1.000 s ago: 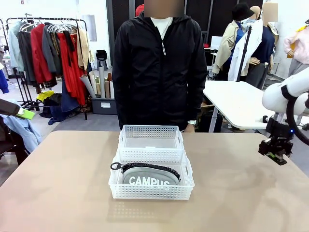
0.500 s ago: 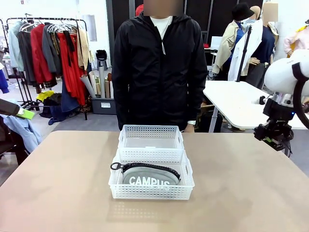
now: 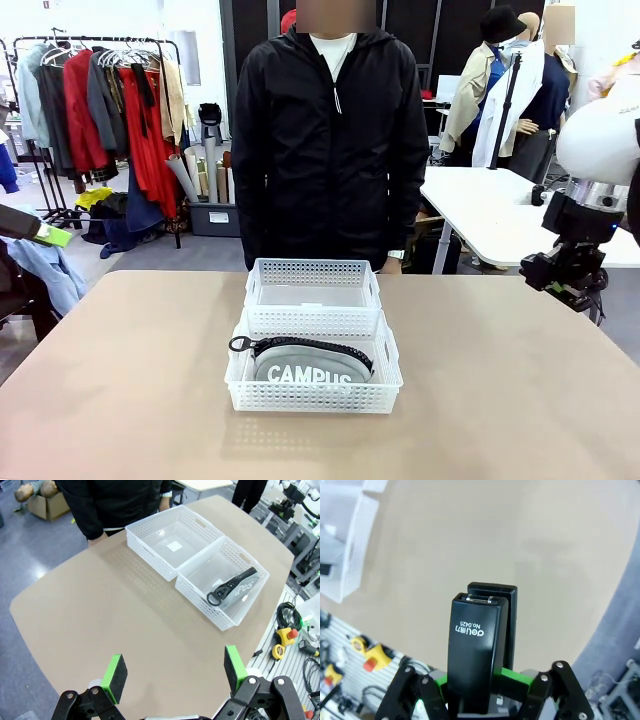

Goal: Distribute items into two baskets.
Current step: Pick up the Stapler that the person points to.

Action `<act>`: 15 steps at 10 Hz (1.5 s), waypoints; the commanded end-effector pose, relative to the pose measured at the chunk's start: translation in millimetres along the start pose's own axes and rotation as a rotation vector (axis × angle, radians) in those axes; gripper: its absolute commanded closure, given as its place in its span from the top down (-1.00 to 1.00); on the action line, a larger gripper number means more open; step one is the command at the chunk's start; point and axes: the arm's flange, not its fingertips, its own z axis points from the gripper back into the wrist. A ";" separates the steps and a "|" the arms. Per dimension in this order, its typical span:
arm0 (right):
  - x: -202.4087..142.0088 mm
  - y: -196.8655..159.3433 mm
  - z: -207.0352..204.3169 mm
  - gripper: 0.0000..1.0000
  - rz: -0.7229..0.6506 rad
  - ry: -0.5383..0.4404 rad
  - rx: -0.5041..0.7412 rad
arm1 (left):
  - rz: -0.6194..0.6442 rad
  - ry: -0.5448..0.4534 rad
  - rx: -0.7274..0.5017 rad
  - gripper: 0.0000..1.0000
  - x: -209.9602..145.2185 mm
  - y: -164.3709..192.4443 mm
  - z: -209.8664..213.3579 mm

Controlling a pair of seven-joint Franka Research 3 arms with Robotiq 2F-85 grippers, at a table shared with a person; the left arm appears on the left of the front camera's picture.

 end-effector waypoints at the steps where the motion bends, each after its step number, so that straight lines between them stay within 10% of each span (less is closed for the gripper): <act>1: 2.1 -21.1 22.4 -1.00 0.182 0.089 0.051 | -0.016 -0.022 -0.013 1.00 0.8 1.7 0.2; 8: 42.9 -34.7 76.4 -1.00 0.500 0.196 0.164 | -0.016 -0.022 -0.013 1.00 0.8 1.7 0.2; 15: 48.2 -29.4 73.4 -1.00 0.473 0.198 0.166 | -0.016 -0.022 -0.013 1.00 0.8 1.7 0.2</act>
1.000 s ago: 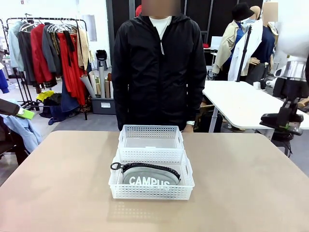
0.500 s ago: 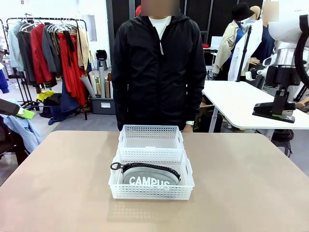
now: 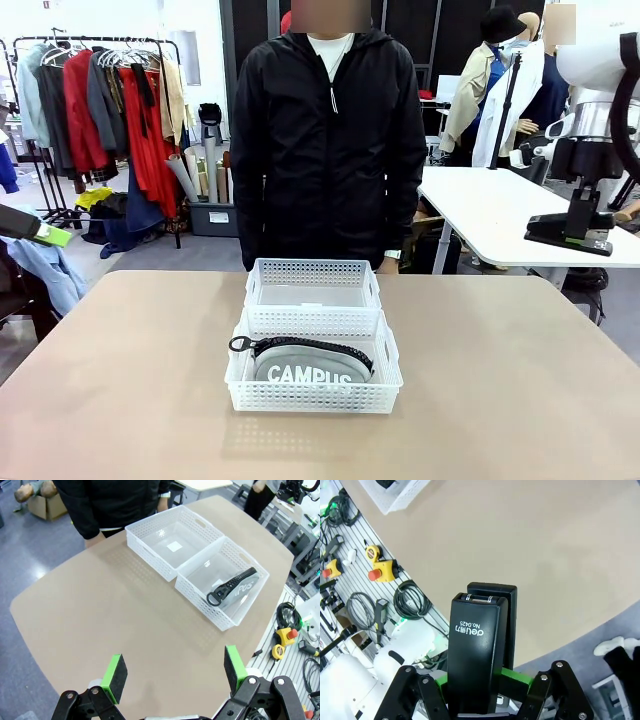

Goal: Distribute items into two baskets.
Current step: Pick up the Stapler that the person points to, then place the picked Stapler into the Organizing basket as instructed by the person.

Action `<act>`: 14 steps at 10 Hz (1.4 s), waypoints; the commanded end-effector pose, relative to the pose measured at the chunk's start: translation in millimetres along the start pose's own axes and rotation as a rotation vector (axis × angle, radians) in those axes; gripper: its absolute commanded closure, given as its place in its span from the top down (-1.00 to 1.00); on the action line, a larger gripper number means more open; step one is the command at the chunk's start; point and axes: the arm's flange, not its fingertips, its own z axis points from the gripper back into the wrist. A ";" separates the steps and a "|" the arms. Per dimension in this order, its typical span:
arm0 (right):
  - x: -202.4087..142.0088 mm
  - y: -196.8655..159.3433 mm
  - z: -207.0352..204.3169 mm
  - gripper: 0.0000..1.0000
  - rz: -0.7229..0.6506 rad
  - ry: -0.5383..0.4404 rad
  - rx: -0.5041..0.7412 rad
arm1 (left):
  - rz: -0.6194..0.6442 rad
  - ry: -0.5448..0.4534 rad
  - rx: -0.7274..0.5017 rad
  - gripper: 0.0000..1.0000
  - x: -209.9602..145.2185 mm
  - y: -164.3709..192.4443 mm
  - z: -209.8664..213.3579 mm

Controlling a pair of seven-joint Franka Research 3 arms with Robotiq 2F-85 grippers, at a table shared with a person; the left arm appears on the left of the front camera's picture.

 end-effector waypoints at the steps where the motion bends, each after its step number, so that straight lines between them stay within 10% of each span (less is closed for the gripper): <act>1: -0.5 1.0 1.6 -1.00 -0.006 -0.004 -0.002 | -0.016 -0.021 -0.012 1.00 0.6 1.8 0.1; 14: -0.5 1.0 1.6 -1.00 -0.006 -0.004 -0.002 | -0.016 -0.021 -0.012 1.00 0.6 1.8 0.1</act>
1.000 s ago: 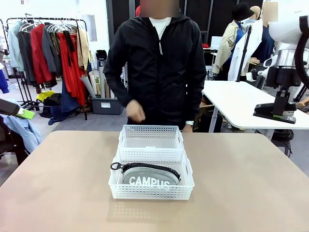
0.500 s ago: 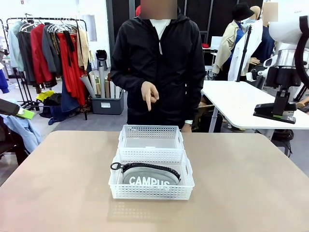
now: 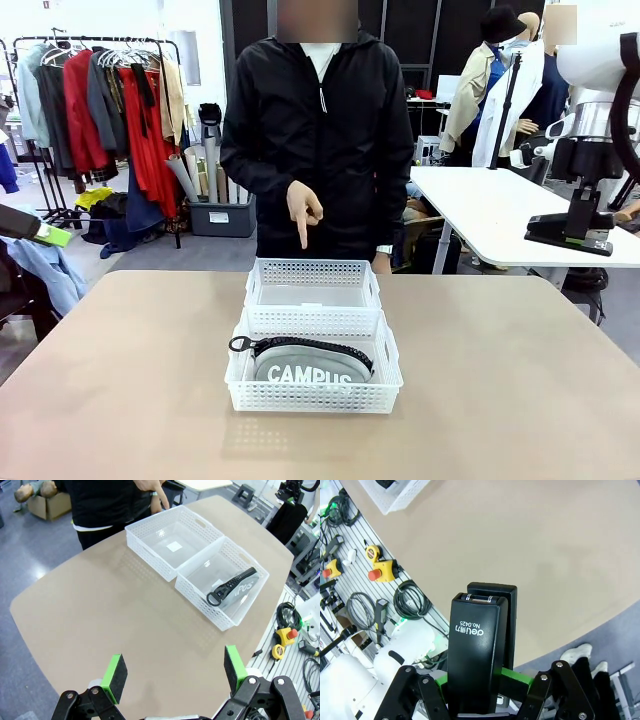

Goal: Distribute items into two baskets.
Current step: Place the picked Stapler into the Organizing basket as instructed by the person.

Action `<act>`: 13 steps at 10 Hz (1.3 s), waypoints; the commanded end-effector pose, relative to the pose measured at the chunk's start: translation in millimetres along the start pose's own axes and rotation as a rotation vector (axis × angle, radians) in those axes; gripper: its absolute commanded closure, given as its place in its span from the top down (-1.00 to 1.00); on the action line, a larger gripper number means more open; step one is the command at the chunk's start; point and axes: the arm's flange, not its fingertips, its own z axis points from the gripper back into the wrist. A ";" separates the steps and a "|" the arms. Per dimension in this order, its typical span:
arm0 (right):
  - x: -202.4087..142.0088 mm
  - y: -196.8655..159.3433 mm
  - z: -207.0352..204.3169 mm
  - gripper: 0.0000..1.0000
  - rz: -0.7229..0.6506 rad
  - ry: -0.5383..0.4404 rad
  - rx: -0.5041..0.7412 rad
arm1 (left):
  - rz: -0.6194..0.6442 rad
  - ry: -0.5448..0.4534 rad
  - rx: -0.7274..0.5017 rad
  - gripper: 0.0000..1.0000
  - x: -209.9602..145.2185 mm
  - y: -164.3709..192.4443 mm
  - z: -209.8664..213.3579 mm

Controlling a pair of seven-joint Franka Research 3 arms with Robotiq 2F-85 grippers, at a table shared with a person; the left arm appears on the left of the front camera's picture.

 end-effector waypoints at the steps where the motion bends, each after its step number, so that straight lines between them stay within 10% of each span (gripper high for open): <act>1: -0.4 1.1 1.6 -1.00 -0.006 -0.004 -0.002 | -0.016 -0.021 -0.011 1.00 0.6 1.8 0.1; 13: 23.7 -28.4 6.2 -1.00 0.073 -0.012 0.049 | -0.016 -0.021 -0.011 1.00 0.6 1.8 0.1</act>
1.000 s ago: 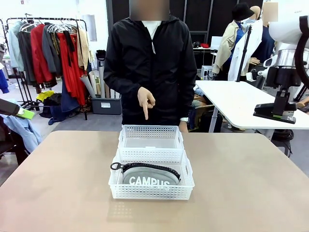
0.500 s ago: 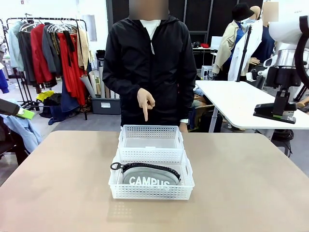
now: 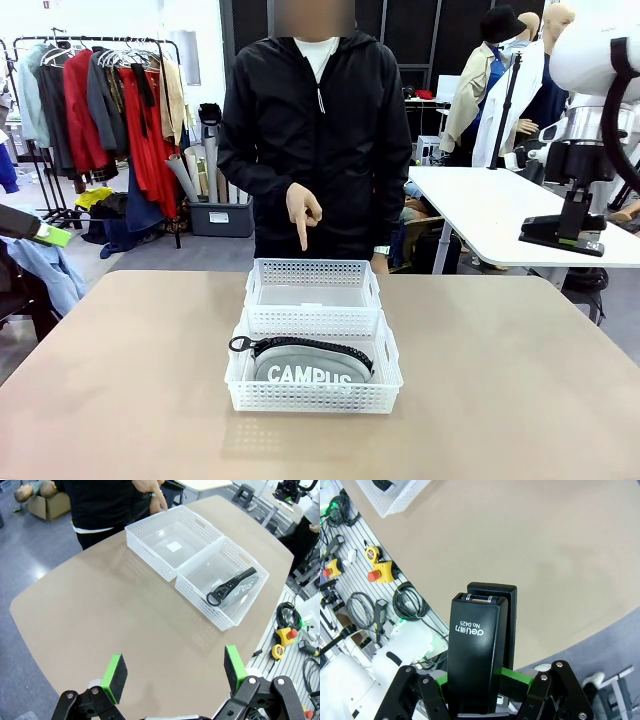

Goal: Distribute items into two baskets.
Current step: Place the picked Stapler into the Organizing basket as instructed by the person.

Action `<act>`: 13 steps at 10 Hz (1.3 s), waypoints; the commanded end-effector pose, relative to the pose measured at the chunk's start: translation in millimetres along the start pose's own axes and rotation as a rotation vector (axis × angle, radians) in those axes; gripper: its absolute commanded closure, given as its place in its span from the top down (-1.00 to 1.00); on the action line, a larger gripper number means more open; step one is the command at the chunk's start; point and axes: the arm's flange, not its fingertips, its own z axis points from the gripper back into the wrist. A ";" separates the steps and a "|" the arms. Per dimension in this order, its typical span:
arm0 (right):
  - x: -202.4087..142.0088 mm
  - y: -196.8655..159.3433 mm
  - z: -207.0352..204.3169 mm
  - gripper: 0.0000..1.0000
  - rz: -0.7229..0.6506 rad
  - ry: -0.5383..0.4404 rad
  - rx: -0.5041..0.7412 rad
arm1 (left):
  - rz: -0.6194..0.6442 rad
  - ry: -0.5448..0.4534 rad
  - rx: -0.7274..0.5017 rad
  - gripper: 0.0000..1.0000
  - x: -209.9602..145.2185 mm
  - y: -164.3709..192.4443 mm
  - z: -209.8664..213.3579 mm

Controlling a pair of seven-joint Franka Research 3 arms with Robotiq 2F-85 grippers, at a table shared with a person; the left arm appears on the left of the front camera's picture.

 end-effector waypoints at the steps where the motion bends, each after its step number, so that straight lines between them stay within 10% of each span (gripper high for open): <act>1: 23.6 -20.9 11.0 -1.00 0.095 -0.012 0.055 | -0.015 -0.021 -0.011 1.00 0.6 1.8 0.0; 13: 179.2 -2.1 -56.8 -1.00 0.263 0.083 0.080 | -0.015 -0.021 -0.011 1.00 0.6 1.8 0.0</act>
